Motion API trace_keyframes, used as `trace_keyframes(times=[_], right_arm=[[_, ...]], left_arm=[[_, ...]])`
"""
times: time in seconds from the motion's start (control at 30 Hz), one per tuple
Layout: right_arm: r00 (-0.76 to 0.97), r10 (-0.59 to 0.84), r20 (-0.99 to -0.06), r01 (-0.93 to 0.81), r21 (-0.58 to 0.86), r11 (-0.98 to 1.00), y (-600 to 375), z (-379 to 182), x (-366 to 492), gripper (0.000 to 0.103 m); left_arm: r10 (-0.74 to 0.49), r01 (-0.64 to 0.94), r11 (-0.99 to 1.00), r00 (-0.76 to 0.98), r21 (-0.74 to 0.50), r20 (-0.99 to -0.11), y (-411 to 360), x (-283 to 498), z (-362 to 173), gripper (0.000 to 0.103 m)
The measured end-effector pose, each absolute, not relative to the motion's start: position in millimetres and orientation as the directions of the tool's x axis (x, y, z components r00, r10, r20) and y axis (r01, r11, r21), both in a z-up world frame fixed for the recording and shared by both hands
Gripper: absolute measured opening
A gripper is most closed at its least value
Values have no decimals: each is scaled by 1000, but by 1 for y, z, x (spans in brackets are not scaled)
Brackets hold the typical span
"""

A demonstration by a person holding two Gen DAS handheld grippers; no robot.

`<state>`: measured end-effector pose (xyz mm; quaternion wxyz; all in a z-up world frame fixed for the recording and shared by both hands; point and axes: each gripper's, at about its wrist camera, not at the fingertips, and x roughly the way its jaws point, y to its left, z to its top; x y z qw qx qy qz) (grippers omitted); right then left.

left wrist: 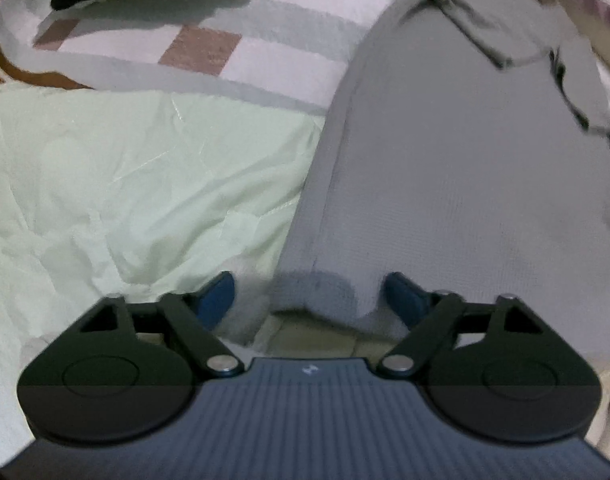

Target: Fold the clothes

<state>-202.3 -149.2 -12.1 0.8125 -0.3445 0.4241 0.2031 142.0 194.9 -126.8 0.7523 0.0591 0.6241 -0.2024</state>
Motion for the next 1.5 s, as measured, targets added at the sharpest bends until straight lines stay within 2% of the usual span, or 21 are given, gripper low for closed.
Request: trace_keyframes(times=[0.07, 0.13, 0.17, 0.23, 0.3, 0.4, 0.5, 0.6, 0.73, 0.83, 0.87, 0.97, 1.03, 1.17, 1.3, 1.5], right_arm=[[560, 55, -827, -617, -372, 694, -152, -14, -199, 6], [559, 106, -822, -604, -316, 732, -160, -7, -196, 6], [572, 140, -808, -586, -283, 759, -168, 0, -193, 6], [621, 216, -753, -548, -220, 807, -188, 15, -189, 6], [688, 226, -690, -492, -214, 844, -206, 25, -184, 6], [720, 201, -664, -411, -175, 894, -224, 28, -172, 6], [690, 251, -679, -408, -79, 910, -228, 25, -170, 6], [684, 259, -682, -405, -60, 912, -227, 24, -171, 6], [737, 218, -640, -314, -37, 949, -250, 40, -148, 6], [772, 149, -618, -188, 3, 982, -279, 49, -110, 6], [779, 119, -616, -148, 4, 989, -287, 49, -97, 6], [849, -11, -529, -26, -62, 998, -315, 30, -43, 6], [842, -55, -536, 32, -51, 998, -338, 4, -2, 6], [794, -138, -592, 163, -11, 986, -376, -32, 43, 6], [779, -155, -607, 215, 26, 976, -404, -34, 40, 6], [773, -135, -619, 231, 77, 970, -439, -38, 48, 6]], left_arm=[[-256, 409, 895, 150, -176, -955, 191, 137, -122, 36], [-259, 468, 872, 187, -146, -947, 188, 130, -112, 15], [-301, 447, 875, 199, -187, -932, 195, 131, -106, 8], [-391, 346, 890, 247, -296, -887, 215, 140, -92, 8], [-424, 323, 890, 334, -321, -842, 225, 143, -79, 8], [-410, 386, 890, 442, -243, -798, 212, 137, -64, 8], [-380, 387, 900, 475, -200, -794, 199, 133, -58, 8], [-320, 400, 911, 525, -103, -789, 183, 131, -55, 8], [-268, 404, 915, 582, -13, -768, 159, 146, -48, 8], [-198, 404, 908, 652, 113, -732, 129, 158, -42, 8], [-200, 386, 918, 652, 93, -731, 120, 166, -39, 9], [-304, 304, 943, 613, -137, -729, 105, 202, -33, 9], [-358, 274, 933, 616, -235, -701, 95, 221, -31, 9], [-280, 315, 946, 670, -78, -687, 51, 228, -35, 9], [-247, 352, 936, 691, 18, -679, 24, 235, -58, 9], [-261, 375, 927, 685, 22, -680, -15, 272, -70, 9]])
